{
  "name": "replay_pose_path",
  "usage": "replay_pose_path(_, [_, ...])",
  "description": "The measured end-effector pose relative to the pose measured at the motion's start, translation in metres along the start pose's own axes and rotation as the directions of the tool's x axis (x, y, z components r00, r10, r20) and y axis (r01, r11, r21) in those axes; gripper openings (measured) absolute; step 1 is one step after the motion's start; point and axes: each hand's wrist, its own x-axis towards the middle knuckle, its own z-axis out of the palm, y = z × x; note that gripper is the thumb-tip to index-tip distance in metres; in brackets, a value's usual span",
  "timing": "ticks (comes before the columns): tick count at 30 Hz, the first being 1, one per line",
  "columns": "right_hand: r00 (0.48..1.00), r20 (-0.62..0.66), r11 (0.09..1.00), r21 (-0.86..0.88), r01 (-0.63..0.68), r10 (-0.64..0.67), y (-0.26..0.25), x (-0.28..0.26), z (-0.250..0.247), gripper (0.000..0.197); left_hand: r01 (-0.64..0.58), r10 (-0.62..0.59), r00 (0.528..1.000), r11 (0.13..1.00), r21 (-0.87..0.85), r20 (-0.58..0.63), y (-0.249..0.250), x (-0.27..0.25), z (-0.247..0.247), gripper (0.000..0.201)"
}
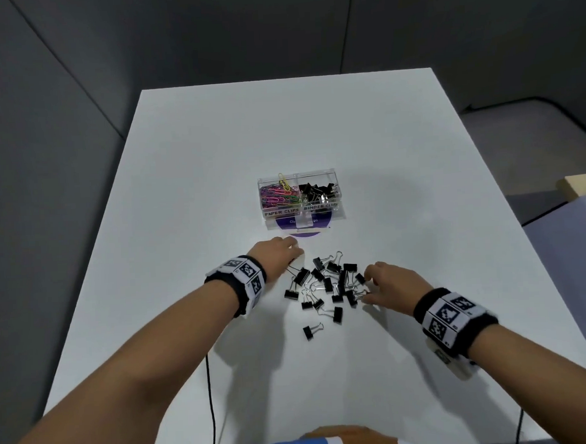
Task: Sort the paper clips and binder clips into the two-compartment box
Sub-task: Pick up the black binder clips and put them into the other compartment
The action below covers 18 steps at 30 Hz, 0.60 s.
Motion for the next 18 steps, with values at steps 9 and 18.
replay_pose_path(9, [0.998,-0.035,0.993,0.108,-0.045,0.049,-0.021,0.011,0.021,0.029,0.186,-0.198,0.977,0.972,-0.142,-0.075,0.016,-0.012,0.011,0.027])
replay_pose_path(18, [0.997,-0.075,0.977,0.213,0.002,0.015,-0.022,0.010,0.011,0.020,0.261,-0.259,0.963,0.838,-0.479,0.071,0.013,-0.027,0.018,0.007])
